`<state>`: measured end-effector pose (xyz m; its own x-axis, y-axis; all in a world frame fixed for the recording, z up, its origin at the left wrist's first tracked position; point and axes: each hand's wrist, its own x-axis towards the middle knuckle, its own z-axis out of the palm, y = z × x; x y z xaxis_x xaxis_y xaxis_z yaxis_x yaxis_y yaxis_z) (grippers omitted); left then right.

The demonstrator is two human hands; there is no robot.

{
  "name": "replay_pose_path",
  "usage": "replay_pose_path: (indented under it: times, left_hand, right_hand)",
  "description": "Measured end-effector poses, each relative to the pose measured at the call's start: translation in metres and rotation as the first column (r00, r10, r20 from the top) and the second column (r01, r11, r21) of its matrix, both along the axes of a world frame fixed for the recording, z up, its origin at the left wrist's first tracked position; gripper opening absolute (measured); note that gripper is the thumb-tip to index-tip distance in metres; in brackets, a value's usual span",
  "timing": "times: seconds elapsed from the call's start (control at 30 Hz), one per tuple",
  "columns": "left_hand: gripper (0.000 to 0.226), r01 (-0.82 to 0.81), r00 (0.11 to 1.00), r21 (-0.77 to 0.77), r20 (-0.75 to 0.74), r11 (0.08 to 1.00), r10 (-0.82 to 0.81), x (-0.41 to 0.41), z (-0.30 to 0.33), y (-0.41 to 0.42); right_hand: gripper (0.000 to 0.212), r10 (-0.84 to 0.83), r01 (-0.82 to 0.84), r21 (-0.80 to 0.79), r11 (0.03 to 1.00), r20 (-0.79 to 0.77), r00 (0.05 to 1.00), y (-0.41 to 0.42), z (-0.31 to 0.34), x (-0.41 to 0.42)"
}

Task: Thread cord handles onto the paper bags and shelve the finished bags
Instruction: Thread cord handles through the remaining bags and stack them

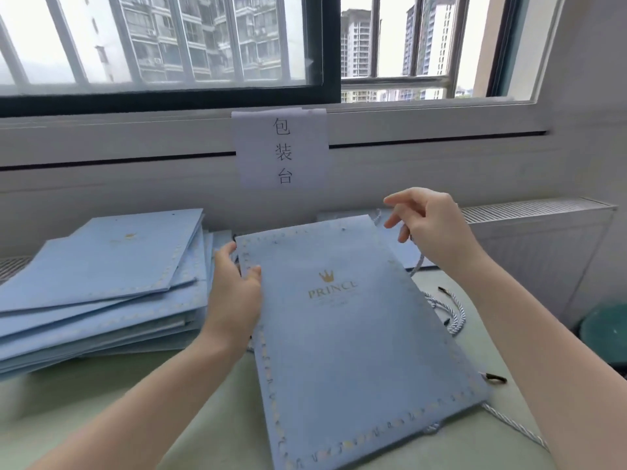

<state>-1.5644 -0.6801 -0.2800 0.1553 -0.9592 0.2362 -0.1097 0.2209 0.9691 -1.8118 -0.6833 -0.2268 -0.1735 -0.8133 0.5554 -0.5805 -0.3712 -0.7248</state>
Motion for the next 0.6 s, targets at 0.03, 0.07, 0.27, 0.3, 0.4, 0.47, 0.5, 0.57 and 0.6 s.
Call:
replay_pose_path:
  times: [0.03, 0.07, 0.27, 0.3, 0.4, 0.47, 0.5, 0.57, 0.6]
  left_hand:
    - [0.049, 0.013, 0.999, 0.006, 0.036, 1.0, -0.013, -0.002, -0.005, 0.002]
    - [0.051, 0.032, 0.997, 0.016, 0.076, 0.999, -0.033, -0.005, -0.008, 0.004]
    - [0.06, -0.02, 0.879, 0.0, 0.476, 1.0, 0.017, -0.011, -0.019, 0.007]
    - [0.062, -0.017, 0.841, -0.041, 0.54, 0.999, 0.037, -0.01, -0.02, 0.007]
    - [0.079, 0.094, 0.801, -0.218, 0.596, 0.971, 0.056, -0.008, -0.017, 0.012]
    - [0.074, 0.201, 0.839, -0.338, 0.545, 0.919, 0.017, -0.006, -0.013, 0.014]
    - [0.063, 0.225, 0.854, -0.393, 0.52, 0.892, 0.013, -0.005, -0.014, 0.015]
    - [0.046, 0.246, 0.89, -0.422, 0.455, 0.873, -0.031, -0.003, -0.013, 0.018]
    - [0.04, 0.256, 0.908, -0.414, 0.414, 0.874, -0.07, -0.003, -0.012, 0.02]
  right_hand:
    - [0.02, 0.05, -0.049, -0.015, 0.999, 0.033, 0.998, 0.003, 0.003, 0.005]
    - [0.018, 0.101, -0.099, -0.029, 0.995, 0.062, 0.993, 0.005, 0.005, 0.01]
    - [0.008, 0.348, -0.346, -0.039, 0.938, 0.099, 0.932, 0.024, 0.011, 0.044]
    - [0.01, 0.39, -0.39, -0.026, 0.921, 0.093, 0.916, 0.026, 0.01, 0.05]
    - [0.014, 0.484, -0.485, 0.043, 0.873, 0.039, 0.874, 0.031, 0.003, 0.069]
    - [0.013, 0.502, -0.496, 0.11, 0.861, -0.041, 0.864, 0.031, -0.006, 0.078]
    - [0.012, 0.496, -0.483, 0.137, 0.865, -0.082, 0.865, 0.03, -0.011, 0.081]
    - [0.009, 0.467, -0.443, 0.17, 0.88, -0.146, 0.872, 0.028, -0.017, 0.082]
    - [0.007, 0.45, -0.422, 0.178, 0.889, -0.168, 0.877, 0.026, -0.018, 0.081]
